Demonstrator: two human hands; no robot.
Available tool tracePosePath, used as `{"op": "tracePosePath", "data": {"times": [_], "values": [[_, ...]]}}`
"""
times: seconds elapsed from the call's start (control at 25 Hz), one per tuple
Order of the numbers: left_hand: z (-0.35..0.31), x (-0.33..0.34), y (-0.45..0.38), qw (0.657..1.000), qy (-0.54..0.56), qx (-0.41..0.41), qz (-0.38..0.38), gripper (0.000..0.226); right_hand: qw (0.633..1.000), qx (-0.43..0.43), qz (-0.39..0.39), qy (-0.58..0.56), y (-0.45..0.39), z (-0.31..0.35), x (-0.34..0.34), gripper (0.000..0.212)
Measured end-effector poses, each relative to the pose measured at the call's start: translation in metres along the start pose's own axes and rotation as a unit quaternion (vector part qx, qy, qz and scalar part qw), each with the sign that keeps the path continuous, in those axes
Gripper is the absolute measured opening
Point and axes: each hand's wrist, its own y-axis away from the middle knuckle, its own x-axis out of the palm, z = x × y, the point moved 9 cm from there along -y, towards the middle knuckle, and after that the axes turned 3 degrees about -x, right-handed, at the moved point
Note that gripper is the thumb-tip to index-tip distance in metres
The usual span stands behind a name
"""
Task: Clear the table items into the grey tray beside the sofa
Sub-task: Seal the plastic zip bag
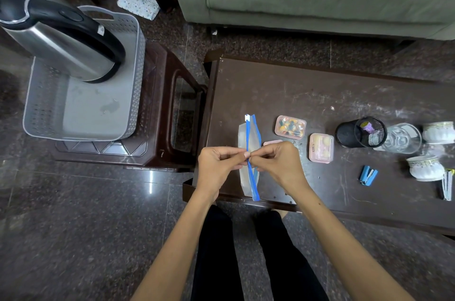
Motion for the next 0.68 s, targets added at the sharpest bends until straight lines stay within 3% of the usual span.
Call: {"op": "tracePosePath", "data": {"times": [0.28,0.56,0.68], "values": [[0.004,-0.004,-0.002,1.000,-0.017,-0.001,-0.027,0.007,1.000,0.000,0.026,-0.001,-0.001,0.002,0.007,0.009],[0.010,-0.008,-0.004,0.997,0.065,-0.016,-0.040,0.010,0.999,-0.020,-0.009,-0.045,0.006,0.004,0.007,0.006],[0.014,-0.007,-0.001,0.993,0.101,-0.030,-0.057,0.013,0.992,-0.067,-0.084,0.071,0.013,0.010,-0.001,0.005]]}}
